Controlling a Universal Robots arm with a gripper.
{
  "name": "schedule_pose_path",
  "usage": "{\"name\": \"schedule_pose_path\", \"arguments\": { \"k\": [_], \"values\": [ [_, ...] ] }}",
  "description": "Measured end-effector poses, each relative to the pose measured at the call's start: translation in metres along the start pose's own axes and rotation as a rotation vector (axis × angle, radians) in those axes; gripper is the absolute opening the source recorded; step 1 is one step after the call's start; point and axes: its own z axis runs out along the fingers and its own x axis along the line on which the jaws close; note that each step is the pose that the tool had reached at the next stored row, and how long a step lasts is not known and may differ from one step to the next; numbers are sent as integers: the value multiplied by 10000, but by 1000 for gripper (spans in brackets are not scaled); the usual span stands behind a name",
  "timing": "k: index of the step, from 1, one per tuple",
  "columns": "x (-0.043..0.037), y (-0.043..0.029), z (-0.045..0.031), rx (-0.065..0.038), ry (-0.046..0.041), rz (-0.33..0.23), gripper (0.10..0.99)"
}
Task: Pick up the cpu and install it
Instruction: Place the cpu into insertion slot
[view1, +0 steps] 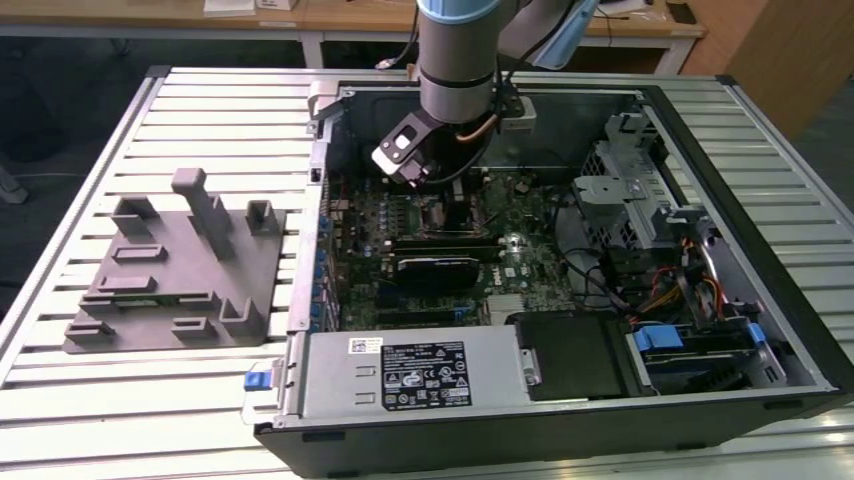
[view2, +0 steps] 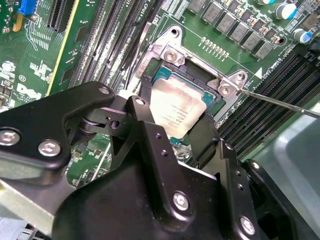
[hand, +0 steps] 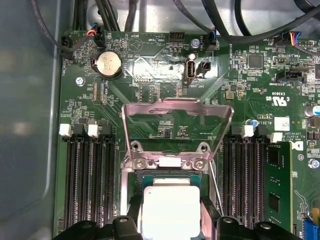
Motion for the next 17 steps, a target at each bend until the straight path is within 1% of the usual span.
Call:
{"name": "schedule_pose_path", "arguments": {
  "k": [12, 13, 14, 15, 17],
  "values": [
    [9, 0, 13, -2, 4, 1, 541],
    [9, 0, 14, -5, 2, 1, 553],
    [12, 1, 18, -11, 18, 1, 553],
    [12, 1, 18, -8, 14, 1, 616],
    [9, -1, 14, -2, 3, 0, 616]
  ]
}}
